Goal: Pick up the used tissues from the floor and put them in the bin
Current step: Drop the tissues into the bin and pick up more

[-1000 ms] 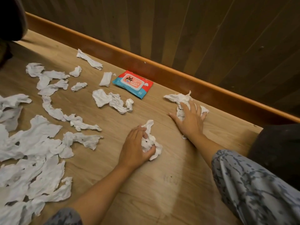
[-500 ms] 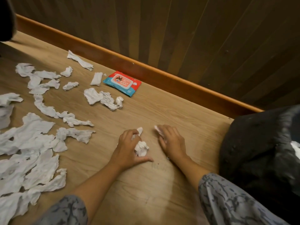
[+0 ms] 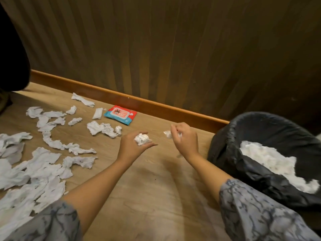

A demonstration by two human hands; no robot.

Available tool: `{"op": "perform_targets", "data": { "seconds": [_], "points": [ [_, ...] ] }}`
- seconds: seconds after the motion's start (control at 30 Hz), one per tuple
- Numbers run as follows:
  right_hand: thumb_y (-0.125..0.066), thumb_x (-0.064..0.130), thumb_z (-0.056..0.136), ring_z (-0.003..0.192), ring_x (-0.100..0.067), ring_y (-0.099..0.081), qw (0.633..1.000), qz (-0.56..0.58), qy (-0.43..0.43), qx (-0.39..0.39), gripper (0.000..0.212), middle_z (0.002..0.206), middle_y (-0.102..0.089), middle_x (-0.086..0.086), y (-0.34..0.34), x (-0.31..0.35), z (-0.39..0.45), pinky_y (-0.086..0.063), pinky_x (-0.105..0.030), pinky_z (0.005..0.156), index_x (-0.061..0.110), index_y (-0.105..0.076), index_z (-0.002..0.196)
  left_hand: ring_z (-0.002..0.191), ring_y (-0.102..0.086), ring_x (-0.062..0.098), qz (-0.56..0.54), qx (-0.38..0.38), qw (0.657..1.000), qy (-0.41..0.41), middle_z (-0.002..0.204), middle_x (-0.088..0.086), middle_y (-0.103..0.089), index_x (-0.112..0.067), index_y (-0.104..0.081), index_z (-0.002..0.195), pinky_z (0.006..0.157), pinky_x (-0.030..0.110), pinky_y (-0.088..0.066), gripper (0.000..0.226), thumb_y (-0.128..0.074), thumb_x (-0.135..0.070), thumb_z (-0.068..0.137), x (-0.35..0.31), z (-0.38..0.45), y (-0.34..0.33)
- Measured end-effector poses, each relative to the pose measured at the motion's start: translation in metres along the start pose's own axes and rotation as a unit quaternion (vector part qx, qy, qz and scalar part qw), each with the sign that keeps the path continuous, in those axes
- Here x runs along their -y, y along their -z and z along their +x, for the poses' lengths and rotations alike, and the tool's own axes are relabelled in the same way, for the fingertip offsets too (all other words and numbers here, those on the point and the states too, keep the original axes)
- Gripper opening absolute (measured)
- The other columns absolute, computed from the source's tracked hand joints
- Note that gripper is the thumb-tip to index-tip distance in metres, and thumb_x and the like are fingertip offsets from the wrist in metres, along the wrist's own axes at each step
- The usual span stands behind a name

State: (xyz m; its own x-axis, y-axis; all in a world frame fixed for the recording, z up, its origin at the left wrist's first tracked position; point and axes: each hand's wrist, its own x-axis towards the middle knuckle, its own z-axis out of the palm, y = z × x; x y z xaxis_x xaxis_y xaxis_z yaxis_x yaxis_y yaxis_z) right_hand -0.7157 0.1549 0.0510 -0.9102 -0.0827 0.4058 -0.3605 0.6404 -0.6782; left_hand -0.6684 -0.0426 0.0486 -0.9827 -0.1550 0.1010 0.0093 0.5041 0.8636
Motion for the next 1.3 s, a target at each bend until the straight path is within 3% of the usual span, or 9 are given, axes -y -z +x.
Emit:
{"op": "perform_targets", "data": {
  "seconds": [0.13,0.27,0.33,0.4,0.57,0.7,0.87,1.1,1.3],
  "points": [
    [-0.057,0.026,0.096,0.048,-0.01,-0.049,0.993,0.069,0.003,-0.099,0.041,0.05,-0.052,0.006,0.051,0.036,0.023,-0.035,-0.03,0.045,0.016,-0.06,0.056,0.065,-0.061,0.012,-0.075,-0.048,0.995,-0.042,0.065,0.001,-0.066,-0.013,-0.069,0.072,0.057,0.029,-0.049,0.049,-0.062,-0.061,0.076,-0.076,0.0,-0.008],
    [-0.061,0.03,0.094,0.057,-0.012,-0.056,0.98,0.101,0.031,-0.168,0.035,0.057,-0.058,0.004,0.116,0.06,0.032,-0.045,-0.029,0.05,0.014,-0.064,0.064,0.085,-0.065,0.01,-0.159,-0.079,0.982,-0.058,0.087,-0.004,-0.072,-0.02,-0.073,0.093,0.068,0.022,-0.055,0.026,-0.054,-0.038,0.094,-0.136,0.005,-0.035],
    [-0.063,0.03,0.093,0.058,-0.012,-0.057,0.973,0.106,0.033,-0.204,0.034,0.059,-0.059,0.002,0.153,0.062,0.031,-0.046,-0.023,0.052,0.011,-0.064,0.065,0.101,-0.064,0.011,-0.181,-0.055,0.979,-0.07,0.109,-0.009,-0.068,-0.028,-0.066,0.115,0.077,0.023,-0.057,0.024,-0.06,-0.031,0.092,-0.161,0.005,-0.053],
    [-0.065,0.028,0.092,0.056,-0.011,-0.055,0.966,0.103,0.025,-0.234,0.033,0.058,-0.057,0.002,0.189,0.055,0.024,-0.044,-0.02,0.052,0.011,-0.062,0.065,0.102,-0.064,0.008,-0.214,-0.027,0.973,-0.086,0.109,-0.014,-0.068,-0.032,-0.062,0.121,0.083,0.03,-0.058,0.031,-0.064,-0.028,0.091,-0.183,0.001,-0.074],
    [-0.064,0.031,0.092,0.053,-0.015,-0.051,0.952,0.066,-0.056,-0.293,0.038,0.056,-0.054,-0.003,0.255,0.012,-0.006,-0.044,-0.025,0.053,0.008,-0.058,0.063,0.093,-0.065,0.001,-0.263,0.039,0.959,-0.1,0.093,-0.012,-0.072,-0.023,-0.073,0.101,0.084,0.027,-0.057,0.017,-0.07,-0.029,0.085,-0.238,-0.013,-0.124],
    [-0.063,0.034,0.093,0.057,-0.009,-0.051,0.936,0.044,-0.15,-0.314,0.035,0.06,-0.054,0.001,0.282,-0.018,-0.031,-0.042,-0.008,0.053,0.012,-0.057,0.066,0.09,-0.062,0.0,-0.255,0.093,0.961,-0.055,0.09,-0.015,-0.069,-0.027,-0.07,0.091,0.074,0.017,-0.048,0.023,-0.067,-0.049,0.082,-0.269,-0.016,-0.164],
    [-0.066,0.036,0.09,0.076,-0.008,-0.06,0.946,0.045,-0.207,-0.247,0.023,0.08,-0.065,0.003,0.292,-0.04,-0.042,-0.045,-0.008,0.061,0.013,-0.066,0.087,0.098,-0.057,0.004,-0.237,0.225,0.945,0.002,0.103,-0.012,-0.062,-0.024,-0.06,0.108,0.073,0.017,-0.043,0.044,-0.058,-0.06,0.083,-0.279,-0.012,-0.198],
    [-0.062,0.035,0.093,0.082,-0.008,-0.063,0.964,0.036,-0.182,-0.189,0.018,0.085,-0.067,0.006,0.275,-0.023,-0.025,-0.052,-0.021,0.071,0.018,-0.067,0.092,0.091,-0.062,0.001,-0.168,0.126,0.973,-0.097,0.096,-0.011,-0.068,-0.021,-0.066,0.102,0.078,0.018,-0.051,0.018,-0.062,-0.035,0.09,-0.25,0.0,-0.173],
    [-0.061,0.043,0.092,0.086,-0.007,-0.058,0.991,-0.104,-0.064,0.053,0.018,0.093,-0.065,0.011,0.22,0.036,-0.004,-0.054,-0.027,0.079,0.028,-0.065,0.101,0.092,-0.063,0.005,0.032,0.097,0.975,-0.195,0.099,-0.008,-0.068,-0.022,-0.068,0.104,0.079,0.02,-0.053,0.018,-0.065,-0.029,0.089,-0.2,0.009,-0.071]
  ]
}}
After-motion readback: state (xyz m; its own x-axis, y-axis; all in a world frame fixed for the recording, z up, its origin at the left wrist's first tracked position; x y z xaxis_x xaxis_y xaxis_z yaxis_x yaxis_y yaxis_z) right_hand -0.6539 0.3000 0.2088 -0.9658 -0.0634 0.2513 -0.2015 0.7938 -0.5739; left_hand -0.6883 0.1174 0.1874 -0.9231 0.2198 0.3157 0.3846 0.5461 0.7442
